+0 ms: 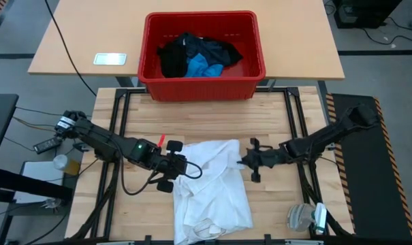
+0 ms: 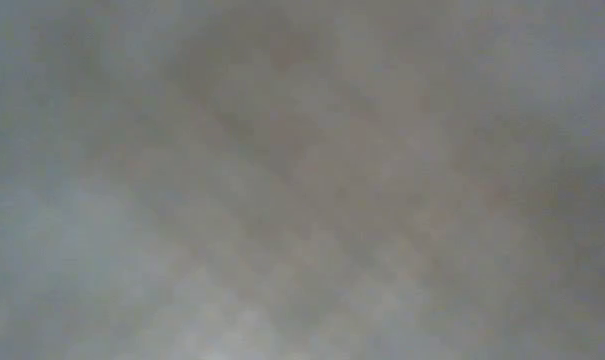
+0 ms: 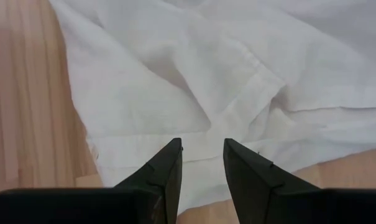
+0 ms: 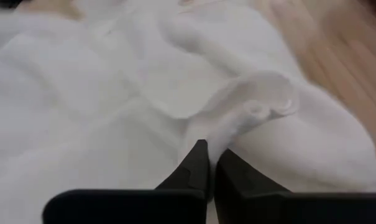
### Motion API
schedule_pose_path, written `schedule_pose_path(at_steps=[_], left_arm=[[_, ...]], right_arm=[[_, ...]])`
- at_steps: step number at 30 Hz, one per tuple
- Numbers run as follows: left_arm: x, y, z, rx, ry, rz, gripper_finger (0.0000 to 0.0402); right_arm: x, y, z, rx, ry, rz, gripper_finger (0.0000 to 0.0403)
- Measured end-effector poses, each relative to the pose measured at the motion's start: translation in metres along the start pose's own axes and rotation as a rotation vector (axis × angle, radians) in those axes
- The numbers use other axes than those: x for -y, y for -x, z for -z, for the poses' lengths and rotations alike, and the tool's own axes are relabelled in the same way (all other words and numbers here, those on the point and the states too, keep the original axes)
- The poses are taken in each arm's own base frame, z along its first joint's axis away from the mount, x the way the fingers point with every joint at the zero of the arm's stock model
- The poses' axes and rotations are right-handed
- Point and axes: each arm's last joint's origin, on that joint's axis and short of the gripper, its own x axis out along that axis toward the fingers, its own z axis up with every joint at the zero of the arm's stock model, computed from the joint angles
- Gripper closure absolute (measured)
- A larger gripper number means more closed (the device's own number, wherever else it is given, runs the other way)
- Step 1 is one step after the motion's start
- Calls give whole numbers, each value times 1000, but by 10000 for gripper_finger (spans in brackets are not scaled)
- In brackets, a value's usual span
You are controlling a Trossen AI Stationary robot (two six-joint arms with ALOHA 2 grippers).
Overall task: Fold laundry
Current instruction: Fold the white polo
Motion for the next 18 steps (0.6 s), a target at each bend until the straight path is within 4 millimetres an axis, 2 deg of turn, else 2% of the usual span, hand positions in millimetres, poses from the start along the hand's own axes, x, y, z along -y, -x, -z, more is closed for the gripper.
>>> schedule_pose_path(at_steps=[3, 8, 14, 18], left_arm=[[-1, 0, 0, -1, 4, -3, 281], [-3, -1, 0, -2, 10, -6, 281], [-3, -1, 0, -2, 9, -6, 281], [-3, -1, 0, -2, 12, -6, 281]], right_arm=[[-13, 3, 3, -6, 136, -82, 384], [-30, 5, 12, -28, 260, -162, 385], [-51, -5, 38, -129, 582, -249, 381], [-62, -10, 53, -225, 693, -262, 385]])
